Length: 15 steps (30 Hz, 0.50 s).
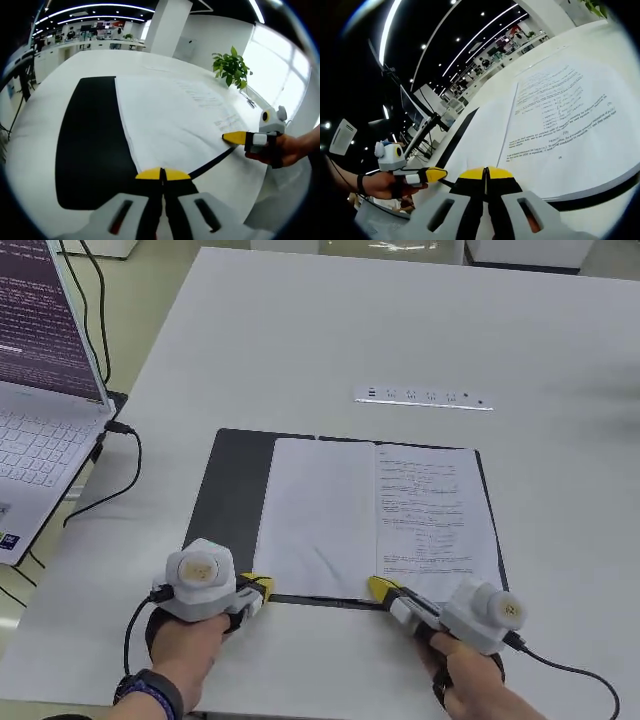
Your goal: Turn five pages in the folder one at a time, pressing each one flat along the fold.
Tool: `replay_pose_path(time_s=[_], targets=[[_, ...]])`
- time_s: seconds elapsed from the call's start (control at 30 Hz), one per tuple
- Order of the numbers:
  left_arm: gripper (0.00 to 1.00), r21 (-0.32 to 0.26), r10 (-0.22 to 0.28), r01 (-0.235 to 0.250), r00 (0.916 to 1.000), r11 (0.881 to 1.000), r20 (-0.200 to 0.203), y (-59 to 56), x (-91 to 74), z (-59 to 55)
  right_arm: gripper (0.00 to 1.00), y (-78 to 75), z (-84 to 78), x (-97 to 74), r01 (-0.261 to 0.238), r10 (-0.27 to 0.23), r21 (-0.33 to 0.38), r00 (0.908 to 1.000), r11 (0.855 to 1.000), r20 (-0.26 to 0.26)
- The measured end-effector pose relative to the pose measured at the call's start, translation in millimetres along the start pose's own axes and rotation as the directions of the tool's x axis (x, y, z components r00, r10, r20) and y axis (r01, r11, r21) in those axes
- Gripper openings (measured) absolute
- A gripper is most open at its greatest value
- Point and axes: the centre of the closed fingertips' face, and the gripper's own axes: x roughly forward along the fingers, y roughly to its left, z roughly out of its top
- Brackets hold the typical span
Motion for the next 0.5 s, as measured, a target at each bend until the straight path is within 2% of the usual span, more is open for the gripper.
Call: replay_pose_path(time_s=[0.17, 0.37, 0.43, 0.5], targets=[[0.00, -0.020, 0.009, -0.009, 1.0000, 1.000, 0.002, -0.1, -0.2, 0.6, 0.00, 0.5, -2.5, -3.3, 0.004, -0.004, 0.012, 1.0000, 1.000, 0.003], [0.00, 0.010, 0.021, -0.021, 0.9997, 1.000, -0.009, -1.3, 0.2, 0.9, 0.00, 0.9, -7.8, -8.5, 0.010, -0.010, 0.032, 0.9999, 0.999, -0.006], [0.00, -0.016, 0.023, -0.023, 0.9997, 1.000, -0.006, -0.8, -0.3, 1.0, 0.00, 0.7, -8.5, -9.6, 0.013, -0.013, 0.049, 0.9999, 0.999, -0.003], [0.00, -0.016, 0.025, -0.025, 0.9996, 1.000, -0.010, -0.8, -0.3, 1.3, 0.00, 0.9, -8.3, -10.1, 0.017, -0.017, 0.070, 0.9999, 0.997, -0.004]])
